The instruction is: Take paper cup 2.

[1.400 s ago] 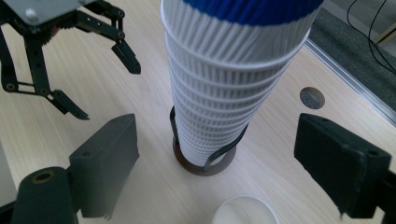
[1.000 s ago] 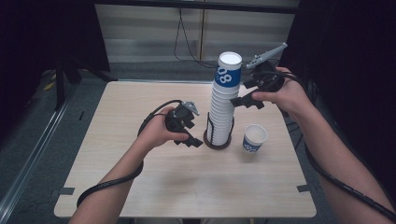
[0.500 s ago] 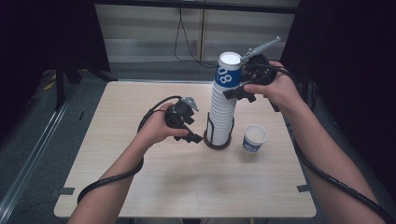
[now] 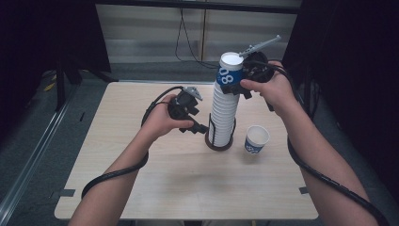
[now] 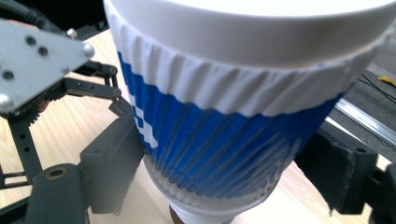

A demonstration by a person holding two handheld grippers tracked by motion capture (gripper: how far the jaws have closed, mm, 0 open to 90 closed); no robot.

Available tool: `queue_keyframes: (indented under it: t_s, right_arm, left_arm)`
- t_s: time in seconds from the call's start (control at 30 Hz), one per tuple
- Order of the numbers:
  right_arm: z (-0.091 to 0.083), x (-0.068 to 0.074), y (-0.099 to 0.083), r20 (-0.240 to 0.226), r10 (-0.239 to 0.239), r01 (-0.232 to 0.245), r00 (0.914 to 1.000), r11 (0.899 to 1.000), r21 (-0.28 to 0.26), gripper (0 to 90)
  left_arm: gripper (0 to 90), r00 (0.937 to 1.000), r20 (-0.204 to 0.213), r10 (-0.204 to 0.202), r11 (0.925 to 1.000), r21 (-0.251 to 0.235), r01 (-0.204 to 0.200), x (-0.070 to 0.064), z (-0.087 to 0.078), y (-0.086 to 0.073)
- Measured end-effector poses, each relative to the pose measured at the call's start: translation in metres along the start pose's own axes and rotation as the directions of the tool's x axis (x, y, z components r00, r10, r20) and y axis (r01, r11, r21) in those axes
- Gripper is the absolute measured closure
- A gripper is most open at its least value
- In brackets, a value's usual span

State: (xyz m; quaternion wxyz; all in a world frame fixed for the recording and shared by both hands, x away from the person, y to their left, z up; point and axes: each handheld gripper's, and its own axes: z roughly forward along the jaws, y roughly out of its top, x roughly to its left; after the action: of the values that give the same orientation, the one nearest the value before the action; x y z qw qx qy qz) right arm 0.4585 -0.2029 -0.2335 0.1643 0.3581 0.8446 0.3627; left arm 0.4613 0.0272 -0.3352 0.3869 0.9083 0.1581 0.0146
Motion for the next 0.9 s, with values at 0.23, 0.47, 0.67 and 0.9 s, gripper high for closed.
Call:
queue_keyframes:
  t_s: [0.23, 0.47, 0.67, 0.9]
  right_arm:
    - [-0.001, -0.001, -0.001, -0.007, -0.009, 0.009, 0.9999, 1.0, -0.003, 18.1]
    - [-0.003, -0.001, -0.002, -0.01, -0.013, 0.013, 0.9999, 1.0, 0.003, 18.2]
    - [-0.005, -0.003, -0.003, -0.019, -0.015, 0.015, 0.9997, 1.0, 0.011, 18.3]
    - [-0.005, -0.002, -0.002, -0.017, -0.022, 0.023, 0.9996, 1.0, 0.02, 18.3]
  left_arm:
    - [16.6, 0.9992, -0.03, -0.027, 0.9977, -0.063, 0.025, 0.003, -0.006, 0.013]
    - [16.1, 0.9984, -0.046, -0.033, 0.9935, -0.11, 0.028, 0.002, -0.007, 0.027]
    - [16.1, 0.9986, -0.052, -0.007, 0.992, -0.126, 0.0, 0.0, -0.01, 0.04]
    - [16.1, 0.998, -0.063, -0.001, 0.9905, -0.137, -0.008, 0.002, -0.009, 0.048]
